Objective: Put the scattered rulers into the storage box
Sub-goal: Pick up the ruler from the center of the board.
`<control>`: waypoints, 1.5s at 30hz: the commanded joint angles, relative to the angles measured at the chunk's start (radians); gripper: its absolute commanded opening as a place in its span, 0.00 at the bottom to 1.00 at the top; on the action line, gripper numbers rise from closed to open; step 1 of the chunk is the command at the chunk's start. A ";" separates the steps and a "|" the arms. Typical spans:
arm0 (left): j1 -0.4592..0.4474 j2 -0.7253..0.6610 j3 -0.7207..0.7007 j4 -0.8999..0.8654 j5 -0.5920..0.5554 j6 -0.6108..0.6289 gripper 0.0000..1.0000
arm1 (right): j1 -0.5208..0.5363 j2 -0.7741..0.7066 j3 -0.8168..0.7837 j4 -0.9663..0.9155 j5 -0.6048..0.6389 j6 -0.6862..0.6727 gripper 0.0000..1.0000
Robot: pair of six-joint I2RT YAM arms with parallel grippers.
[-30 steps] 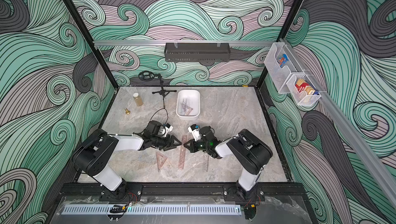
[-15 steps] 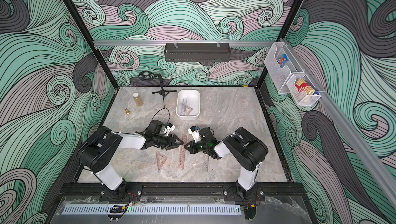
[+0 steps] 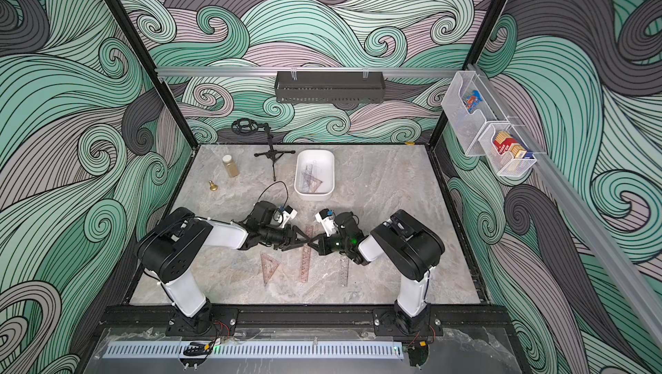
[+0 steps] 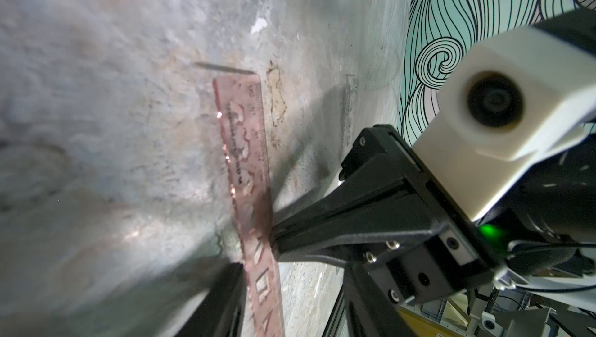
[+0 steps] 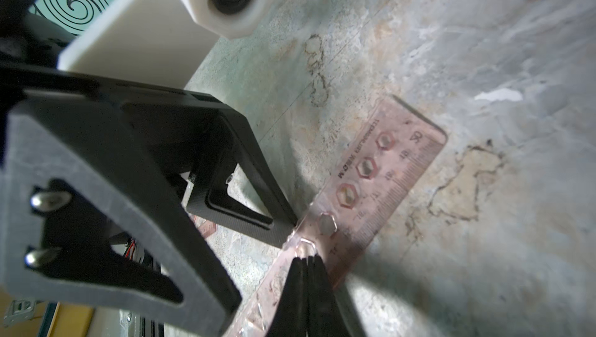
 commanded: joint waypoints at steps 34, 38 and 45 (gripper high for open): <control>-0.041 0.126 0.028 -0.077 -0.061 -0.003 0.39 | -0.022 0.028 -0.009 -0.195 -0.024 0.067 0.14; -0.041 0.133 0.034 -0.104 -0.074 0.006 0.28 | -0.035 0.023 -0.021 -0.171 -0.039 0.082 0.13; -0.041 0.124 0.039 -0.134 -0.087 0.016 0.00 | -0.048 -0.002 -0.030 -0.161 -0.059 0.082 0.12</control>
